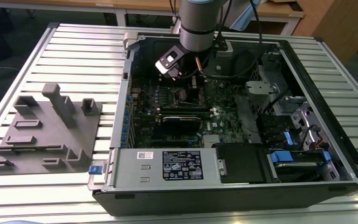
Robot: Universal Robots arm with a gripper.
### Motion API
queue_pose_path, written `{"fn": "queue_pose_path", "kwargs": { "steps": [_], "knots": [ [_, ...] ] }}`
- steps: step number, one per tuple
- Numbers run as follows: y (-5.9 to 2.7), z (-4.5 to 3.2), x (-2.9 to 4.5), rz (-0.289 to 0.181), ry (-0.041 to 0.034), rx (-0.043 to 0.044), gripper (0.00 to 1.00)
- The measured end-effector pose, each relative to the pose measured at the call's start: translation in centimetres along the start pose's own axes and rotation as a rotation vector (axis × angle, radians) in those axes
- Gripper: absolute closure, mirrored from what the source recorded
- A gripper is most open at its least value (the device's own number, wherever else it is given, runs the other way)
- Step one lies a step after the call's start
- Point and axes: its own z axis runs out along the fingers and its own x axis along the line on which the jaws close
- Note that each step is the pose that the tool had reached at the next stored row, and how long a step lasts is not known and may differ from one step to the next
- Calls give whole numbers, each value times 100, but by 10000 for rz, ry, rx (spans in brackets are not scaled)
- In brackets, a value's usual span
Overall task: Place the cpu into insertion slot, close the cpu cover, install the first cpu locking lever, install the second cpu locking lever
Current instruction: 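Place the cpu into insertion slot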
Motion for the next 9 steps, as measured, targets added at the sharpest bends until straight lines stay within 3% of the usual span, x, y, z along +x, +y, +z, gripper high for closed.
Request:
{"fn": "queue_pose_path", "kwargs": {
  "steps": [9],
  "knots": [
    [-1,19,0,84,-5,4,46]
  ]
}}
